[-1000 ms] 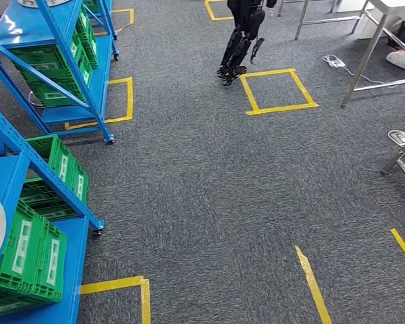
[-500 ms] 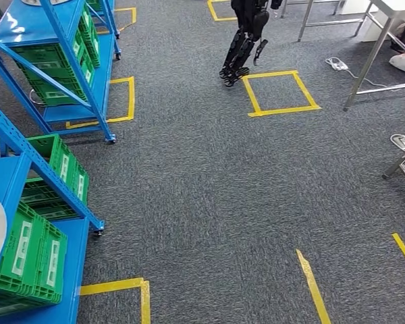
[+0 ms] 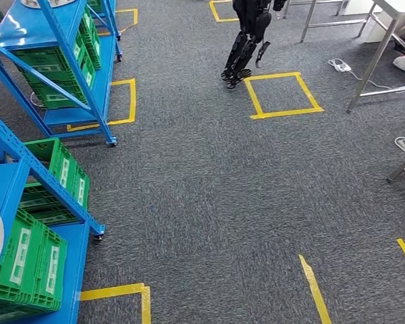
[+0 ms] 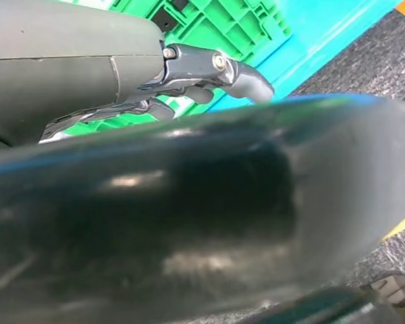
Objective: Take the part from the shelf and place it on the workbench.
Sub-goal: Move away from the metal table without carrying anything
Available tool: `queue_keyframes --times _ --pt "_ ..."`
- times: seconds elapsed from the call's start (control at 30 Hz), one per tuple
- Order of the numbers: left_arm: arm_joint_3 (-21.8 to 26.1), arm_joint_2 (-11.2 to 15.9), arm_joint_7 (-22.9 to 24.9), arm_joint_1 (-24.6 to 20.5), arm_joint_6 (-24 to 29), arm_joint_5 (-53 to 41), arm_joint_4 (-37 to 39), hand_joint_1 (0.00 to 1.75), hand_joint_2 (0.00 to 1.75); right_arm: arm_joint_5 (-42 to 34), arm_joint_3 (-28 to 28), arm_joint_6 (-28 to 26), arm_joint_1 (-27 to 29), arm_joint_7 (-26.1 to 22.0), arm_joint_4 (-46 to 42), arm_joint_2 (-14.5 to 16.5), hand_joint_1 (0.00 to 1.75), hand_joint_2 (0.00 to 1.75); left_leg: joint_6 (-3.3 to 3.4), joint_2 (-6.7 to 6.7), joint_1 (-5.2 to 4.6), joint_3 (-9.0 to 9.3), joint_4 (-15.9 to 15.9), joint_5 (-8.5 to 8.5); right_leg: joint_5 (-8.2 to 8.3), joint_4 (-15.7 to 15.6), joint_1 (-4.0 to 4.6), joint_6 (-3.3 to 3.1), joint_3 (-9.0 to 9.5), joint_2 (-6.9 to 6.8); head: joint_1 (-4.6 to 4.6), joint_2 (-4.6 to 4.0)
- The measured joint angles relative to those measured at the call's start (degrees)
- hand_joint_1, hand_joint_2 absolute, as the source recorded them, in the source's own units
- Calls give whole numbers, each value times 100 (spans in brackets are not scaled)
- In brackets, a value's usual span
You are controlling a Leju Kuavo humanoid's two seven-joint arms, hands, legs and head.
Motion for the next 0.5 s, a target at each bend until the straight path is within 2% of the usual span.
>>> queue_keyframes --times 0.07,0.1,0.13,0.2,0.23,0.27,0.3,0.37,0.4,0.43,0.5 --pt "-2 -2 0 0 1 -1 -10 0 0 6 -8 1 2 -2 3 0 0 0 -57 6 16 -20 93 -81 -5 -31 -9 -63 25 -7 -6 0" --pt "-3 -2 0 -2 1 -1 -18 0 0 7 -10 3 -1 -3 4 0 0 0 -84 10 21 -102 288 -195 -11 -48 -19 -96 46 -15 -11 0" --pt "-3 -2 0 -3 1 -1 -24 0 0 8 -10 7 -3 -5 5 0 0 0 -105 14 28 -253 606 -348 -24 -55 -22 -124 67 -25 -17 0" --pt "-2 4 0 0 1 -1 -29 0 0 18 -13 17 -6 -8 8 0 0 0 -127 15 34 -673 1383 -636 -64 -55 -13 -161 101 -37 -21 0" --pt "-3 6 0 5 1 -1 -29 0 0 29 -15 27 -7 -10 11 0 0 0 -130 15 36 -834 1633 -668 -85 -55 -9 -168 124 -38 -21 0" --pt "-3 7 0 9 1 -1 -29 0 0 42 -19 38 -8 -15 15 0 0 0 -126 15 36 -901 1671 -574 -108 -55 -7 -169 154 -35 -22 0" --pt "-4 7 0 9 1 -3 -29 0 0 55 -23 49 -10 -22 20 0 0 0 -115 15 36 -868 1495 -375 -135 -55 -5 -167 195 -31 -22 0" --pt "-4 9 0 4 1 -10 -29 0 0 81 -35 63 -16 -37 31 0 0 0 -73 19 31 -610 788 98 -196 -56 -2 -150 272 -26 -21 0" --pt "-4 10 0 -1 1 -15 -30 0 0 93 -41 67 -24 -43 36 0 0 0 -50 22 20 -480 470 212 -234 -52 7 -127 290 -23 -23 0" --pt "-4 14 1 -6 1 -22 -31 0 0 105 -45 69 -31 -48 41 0 0 0 -27 26 6 -398 278 242 -263 -52 12 -98 293 -24 -22 0" --pt "-3 23 3 -10 2 -32 -35 0 0 121 -50 74 -54 -56 51 0 0 0 23 28 -23 -351 168 176 -301 -63 12 -26 294 -30 -20 0"
